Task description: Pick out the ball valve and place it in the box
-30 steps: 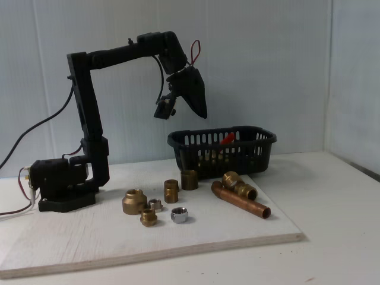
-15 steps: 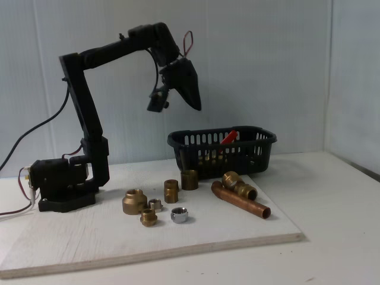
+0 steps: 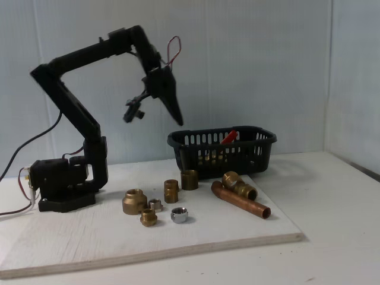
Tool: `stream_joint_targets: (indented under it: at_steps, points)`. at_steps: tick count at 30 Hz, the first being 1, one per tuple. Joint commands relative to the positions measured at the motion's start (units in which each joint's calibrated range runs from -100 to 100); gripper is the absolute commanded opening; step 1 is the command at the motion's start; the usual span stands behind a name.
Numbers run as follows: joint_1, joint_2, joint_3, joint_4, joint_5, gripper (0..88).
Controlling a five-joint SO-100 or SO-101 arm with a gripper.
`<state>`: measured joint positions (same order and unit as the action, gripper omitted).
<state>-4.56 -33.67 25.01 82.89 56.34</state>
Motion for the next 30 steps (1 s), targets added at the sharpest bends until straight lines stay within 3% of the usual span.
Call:
stream_joint_targets:
  at_steps: [1, 19, 23, 30]
  points:
    - [1.8, -6.0, 4.3, -1.1, -3.2, 1.2]
    - [5.9, -27.0, 23.5, -12.1, -39.0, 1.2]
    - [6.0, -32.8, 30.2, -11.6, -42.5, 1.2]
    - [6.0, -44.0, 42.2, -11.6, -42.9, 1.2]
